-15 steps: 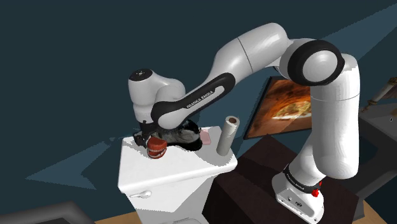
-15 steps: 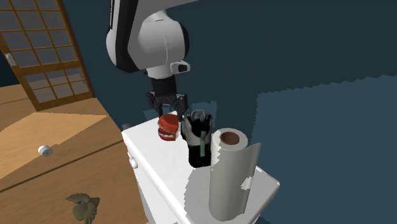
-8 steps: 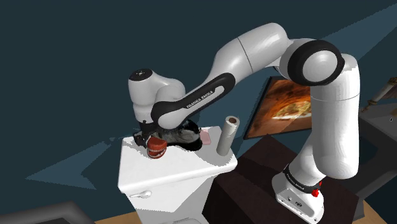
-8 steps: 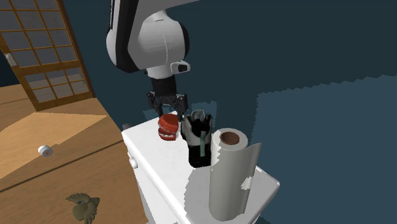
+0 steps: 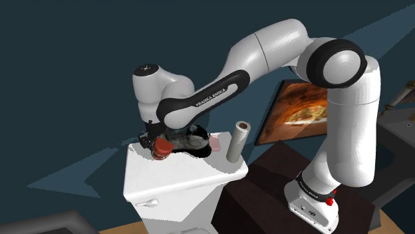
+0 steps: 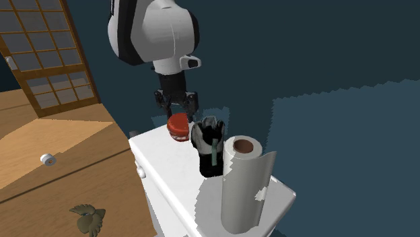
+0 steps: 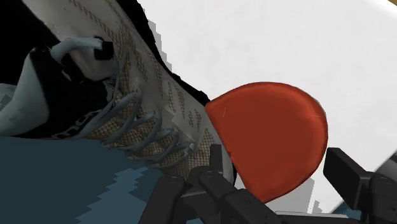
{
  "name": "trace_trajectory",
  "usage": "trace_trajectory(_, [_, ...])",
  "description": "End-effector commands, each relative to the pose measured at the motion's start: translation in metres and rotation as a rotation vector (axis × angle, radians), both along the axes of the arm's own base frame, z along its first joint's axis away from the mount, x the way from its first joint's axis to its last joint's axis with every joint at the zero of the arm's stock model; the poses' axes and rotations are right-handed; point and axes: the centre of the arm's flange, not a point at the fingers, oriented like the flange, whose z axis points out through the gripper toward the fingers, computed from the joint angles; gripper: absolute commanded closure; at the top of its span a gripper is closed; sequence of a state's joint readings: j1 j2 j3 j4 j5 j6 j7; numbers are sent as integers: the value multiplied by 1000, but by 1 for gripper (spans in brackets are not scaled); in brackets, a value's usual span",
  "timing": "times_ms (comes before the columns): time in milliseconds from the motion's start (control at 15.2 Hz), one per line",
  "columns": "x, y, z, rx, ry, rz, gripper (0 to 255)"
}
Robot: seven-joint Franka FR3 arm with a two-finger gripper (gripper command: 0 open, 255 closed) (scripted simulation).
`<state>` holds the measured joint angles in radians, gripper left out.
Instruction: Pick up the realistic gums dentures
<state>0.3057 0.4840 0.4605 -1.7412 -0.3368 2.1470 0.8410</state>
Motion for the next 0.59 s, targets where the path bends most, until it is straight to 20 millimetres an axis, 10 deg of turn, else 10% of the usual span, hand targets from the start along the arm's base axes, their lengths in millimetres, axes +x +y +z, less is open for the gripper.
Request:
trace_trajectory(0, [0,0,10,0,0,0,255])
trace_trajectory(528, [0,0,53,0,0,0,255])
